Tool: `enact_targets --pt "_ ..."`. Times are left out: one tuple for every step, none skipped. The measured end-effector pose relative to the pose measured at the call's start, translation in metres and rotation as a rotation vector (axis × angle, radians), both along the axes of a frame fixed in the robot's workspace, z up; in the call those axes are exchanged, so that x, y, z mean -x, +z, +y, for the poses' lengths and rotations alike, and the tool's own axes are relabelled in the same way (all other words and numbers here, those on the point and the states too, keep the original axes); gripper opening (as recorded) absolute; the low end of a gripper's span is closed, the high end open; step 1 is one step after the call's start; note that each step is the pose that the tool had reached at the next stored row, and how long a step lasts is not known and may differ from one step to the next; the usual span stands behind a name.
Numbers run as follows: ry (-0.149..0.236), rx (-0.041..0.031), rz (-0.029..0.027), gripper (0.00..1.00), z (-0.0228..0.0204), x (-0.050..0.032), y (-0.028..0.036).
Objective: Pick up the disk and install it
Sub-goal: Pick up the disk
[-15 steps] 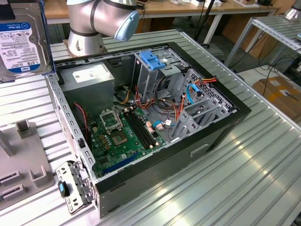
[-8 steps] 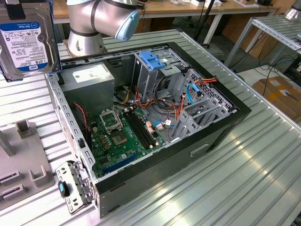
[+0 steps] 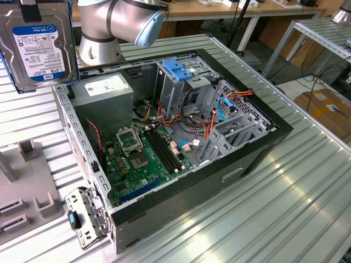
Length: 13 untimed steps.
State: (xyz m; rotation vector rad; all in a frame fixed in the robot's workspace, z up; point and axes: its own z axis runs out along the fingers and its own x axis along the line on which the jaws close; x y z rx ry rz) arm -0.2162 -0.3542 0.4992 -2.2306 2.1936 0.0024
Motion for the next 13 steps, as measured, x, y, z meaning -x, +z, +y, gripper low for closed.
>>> enact_targets --pt "0.000 -0.0001 0.0000 0.35 0.0000 -0.0018 0.0000" --pt "0.000 0.0000 -0.0001 0.35 0.0000 -0.0047 0.0000" --pt "0.000 0.0000 0.0000 0.35 0.0000 -0.0068 0.0000" --pt "0.000 -0.0001 0.0000 0.35 0.0000 -0.0083 0.0000" --pt "0.000 0.0000 0.0000 0.35 0.0000 -0.0124 0.0000" --pt "0.000 -0.0001 0.0000 0.35 0.0000 -0.0142 0.0000" --pt "0.000 -0.0001 0.0000 0.35 0.0000 -0.0156 0.0000" --pt "0.000 -0.0001 -0.0001 0.35 0.0000 -0.0193 -0.0001" --pt "0.000 0.0000 0.0000 0.35 0.0000 -0.0218 0.0000" --pt "0.000 0.0000 0.0000 0.35 0.0000 -0.0233 0.0000" --pt "0.000 -0.0001 0.0000 0.35 0.0000 -0.0249 0.0000" --pt "0.000 0.0000 0.0000 0.35 0.0000 -0.0263 0.0000" --pt "0.000 0.0000 0.0000 0.35 0.0000 -0.0279 0.0000"
